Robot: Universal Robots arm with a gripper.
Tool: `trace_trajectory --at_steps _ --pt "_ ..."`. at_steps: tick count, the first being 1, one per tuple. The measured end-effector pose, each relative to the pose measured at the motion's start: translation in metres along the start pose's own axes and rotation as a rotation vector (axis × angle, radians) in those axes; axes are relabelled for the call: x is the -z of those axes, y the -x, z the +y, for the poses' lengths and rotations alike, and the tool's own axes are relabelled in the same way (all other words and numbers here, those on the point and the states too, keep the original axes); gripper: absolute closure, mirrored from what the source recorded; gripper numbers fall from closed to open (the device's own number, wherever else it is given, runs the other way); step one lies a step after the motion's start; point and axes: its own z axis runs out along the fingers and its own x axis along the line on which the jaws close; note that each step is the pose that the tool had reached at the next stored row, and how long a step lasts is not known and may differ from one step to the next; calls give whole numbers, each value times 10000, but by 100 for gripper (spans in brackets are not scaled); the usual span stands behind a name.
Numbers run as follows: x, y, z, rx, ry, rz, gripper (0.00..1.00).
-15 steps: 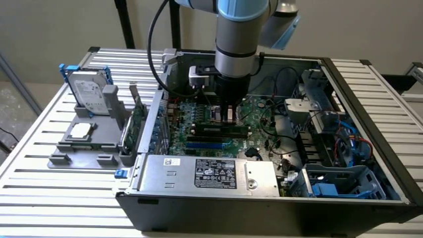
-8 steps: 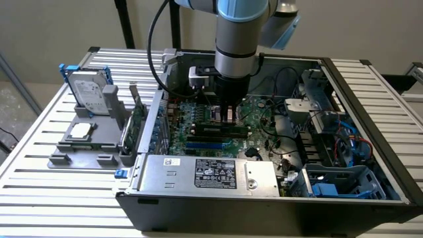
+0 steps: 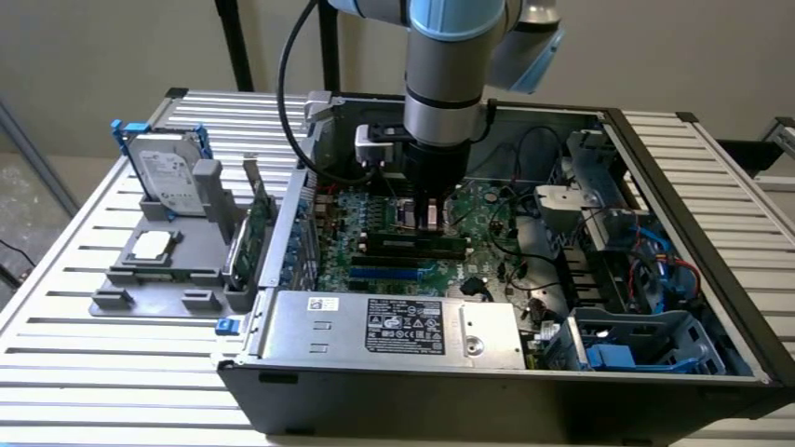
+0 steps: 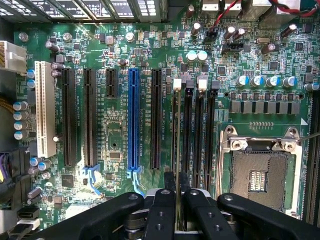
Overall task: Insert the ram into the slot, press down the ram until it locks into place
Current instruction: 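Insert the ram into the slot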
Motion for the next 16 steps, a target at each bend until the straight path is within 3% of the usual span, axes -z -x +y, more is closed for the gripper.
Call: trace_trajectory --at_steps 11,16 --pt "0 0 -3 -9 2 -21 86" --pt "-5 1 -2 -30 3 -102 86"
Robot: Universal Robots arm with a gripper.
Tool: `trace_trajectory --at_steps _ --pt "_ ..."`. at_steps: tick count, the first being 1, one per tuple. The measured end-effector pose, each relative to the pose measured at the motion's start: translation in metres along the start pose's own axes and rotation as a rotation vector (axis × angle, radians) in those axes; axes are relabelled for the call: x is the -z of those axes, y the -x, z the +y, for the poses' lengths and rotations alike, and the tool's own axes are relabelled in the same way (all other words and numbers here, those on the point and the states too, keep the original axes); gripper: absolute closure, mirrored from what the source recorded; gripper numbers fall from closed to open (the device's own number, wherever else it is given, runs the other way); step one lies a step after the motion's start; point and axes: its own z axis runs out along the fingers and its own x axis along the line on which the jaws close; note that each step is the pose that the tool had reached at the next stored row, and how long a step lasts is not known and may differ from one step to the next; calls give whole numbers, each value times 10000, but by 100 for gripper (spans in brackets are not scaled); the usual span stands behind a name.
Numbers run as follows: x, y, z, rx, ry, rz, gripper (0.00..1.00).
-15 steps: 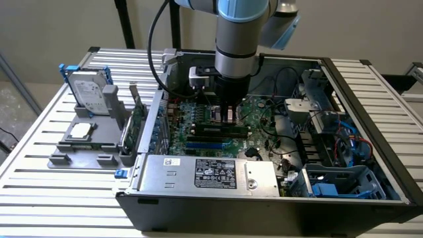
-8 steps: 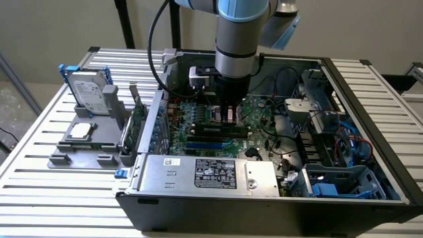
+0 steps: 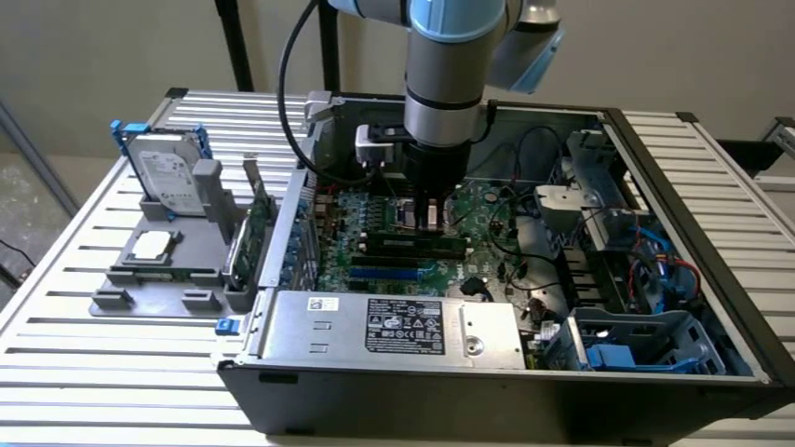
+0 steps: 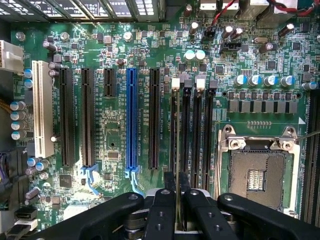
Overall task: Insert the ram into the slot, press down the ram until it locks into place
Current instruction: 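Insert the ram into the slot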
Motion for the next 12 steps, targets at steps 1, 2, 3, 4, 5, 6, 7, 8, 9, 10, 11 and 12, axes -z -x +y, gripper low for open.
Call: trace_trajectory --at_steps 1,2,3,4,5,6,7,8,9,10,11,12 --pt "-3 0 0 -1 0 -12 86" --pt "-6 0 0 -1 1 -20 86" --pt "-10 -1 0 -1 1 -28 86" --pt "-13 0 0 -2 1 -35 86" --pt "-16 0 0 -2 1 -38 86" --pt "-18 0 0 -2 1 -42 86" --pt "-20 1 0 -1 1 -45 86" --pt "-20 1 0 -2 1 -46 86" --pt "-21 1 0 -1 2 -47 86" --pt "-22 1 0 -1 0 -55 85" --pt "-22 1 0 0 0 -54 85" --pt "-18 1 0 0 0 -54 85"
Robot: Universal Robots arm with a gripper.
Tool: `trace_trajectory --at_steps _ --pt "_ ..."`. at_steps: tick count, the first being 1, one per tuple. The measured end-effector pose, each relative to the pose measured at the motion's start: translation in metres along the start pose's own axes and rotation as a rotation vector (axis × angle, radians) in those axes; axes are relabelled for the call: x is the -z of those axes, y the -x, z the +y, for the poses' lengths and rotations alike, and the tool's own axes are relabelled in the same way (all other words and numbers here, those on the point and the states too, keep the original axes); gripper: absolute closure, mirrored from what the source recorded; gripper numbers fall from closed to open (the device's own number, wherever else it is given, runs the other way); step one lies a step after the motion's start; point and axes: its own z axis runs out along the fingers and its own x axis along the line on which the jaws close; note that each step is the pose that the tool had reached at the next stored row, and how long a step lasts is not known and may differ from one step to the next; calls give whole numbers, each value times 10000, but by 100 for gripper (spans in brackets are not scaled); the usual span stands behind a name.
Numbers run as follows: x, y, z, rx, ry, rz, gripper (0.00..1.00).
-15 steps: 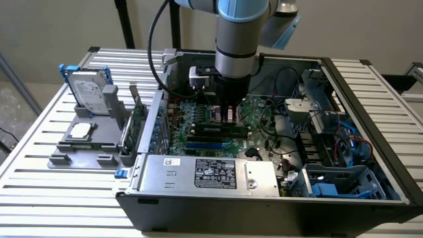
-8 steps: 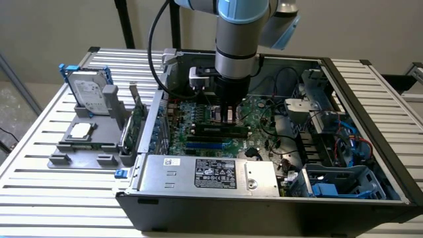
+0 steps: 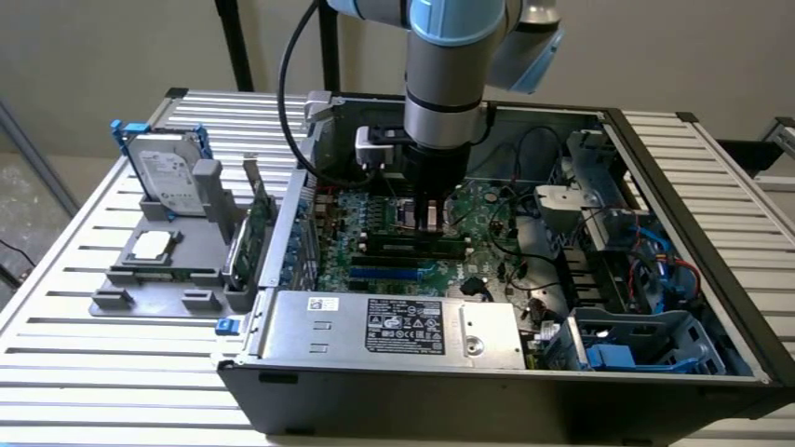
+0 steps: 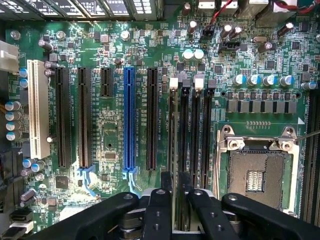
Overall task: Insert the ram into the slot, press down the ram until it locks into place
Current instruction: 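Insert the ram into the slot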
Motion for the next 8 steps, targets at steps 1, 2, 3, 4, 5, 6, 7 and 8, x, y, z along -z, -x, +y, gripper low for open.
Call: trace_trajectory --at_steps 1,2,3,4,5,6,7,8 --pt "9 -1 1 -2 0 -1 78" --pt "26 -1 1 -2 0 -2 78" --pt "54 -2 1 -3 1 -5 78" --pt "88 -3 2 -3 1 -16 78" --pt "124 -4 2 -2 2 -26 78" --pt "160 -5 4 -1 1 -36 78" --pt "193 -7 6 -1 2 -44 78" --pt "218 -7 10 -2 2 -54 78"
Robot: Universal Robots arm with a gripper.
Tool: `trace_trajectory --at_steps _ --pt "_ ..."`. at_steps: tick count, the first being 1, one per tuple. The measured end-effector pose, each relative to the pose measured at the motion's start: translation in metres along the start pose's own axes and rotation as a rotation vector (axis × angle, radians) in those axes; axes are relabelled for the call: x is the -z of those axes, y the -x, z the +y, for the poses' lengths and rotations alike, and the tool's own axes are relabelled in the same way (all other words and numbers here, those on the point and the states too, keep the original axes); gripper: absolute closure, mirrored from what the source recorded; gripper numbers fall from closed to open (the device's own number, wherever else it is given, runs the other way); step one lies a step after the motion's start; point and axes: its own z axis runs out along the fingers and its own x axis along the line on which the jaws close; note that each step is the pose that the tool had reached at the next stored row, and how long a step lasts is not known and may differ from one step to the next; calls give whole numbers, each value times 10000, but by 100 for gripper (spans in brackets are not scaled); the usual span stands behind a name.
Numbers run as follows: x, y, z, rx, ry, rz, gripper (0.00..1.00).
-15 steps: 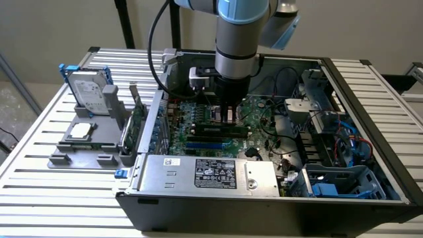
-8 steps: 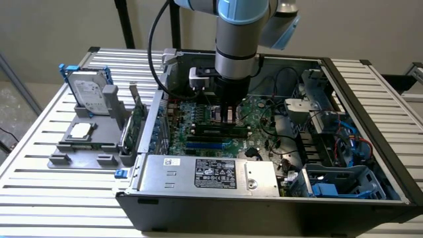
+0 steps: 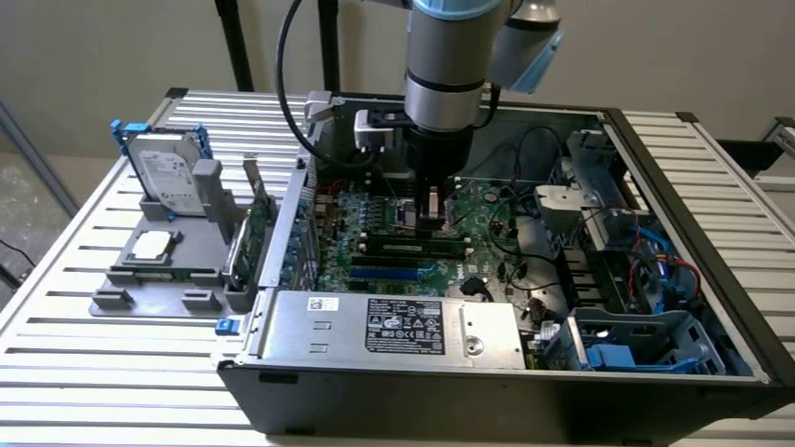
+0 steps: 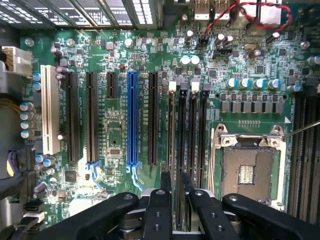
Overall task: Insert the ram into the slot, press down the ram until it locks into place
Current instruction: 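Insert the ram into the slot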
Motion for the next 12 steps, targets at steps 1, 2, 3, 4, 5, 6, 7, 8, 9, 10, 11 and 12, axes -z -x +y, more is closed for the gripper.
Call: trace_trajectory --at_steps 1,2,3,4,5,6,7,8,9,10,11,12 --pt "12 0 3 1 1 -11 78" --pt "15 -1 6 1 -1 -27 78" --pt "16 -1 7 2 0 -44 80" --pt "16 0 7 1 -1 -53 80" --pt "16 0 7 1 0 -52 87" --pt "16 0 8 1 0 -53 89" --pt "16 0 8 1 0 -53 89" --pt "16 -1 8 0 1 -53 89" --pt "16 -1 8 1 0 -53 89" --pt "16 -1 8 1 1 -53 89" --pt "16 -1 8 1 0 -53 89" --pt "17 -1 8 1 1 -52 89"
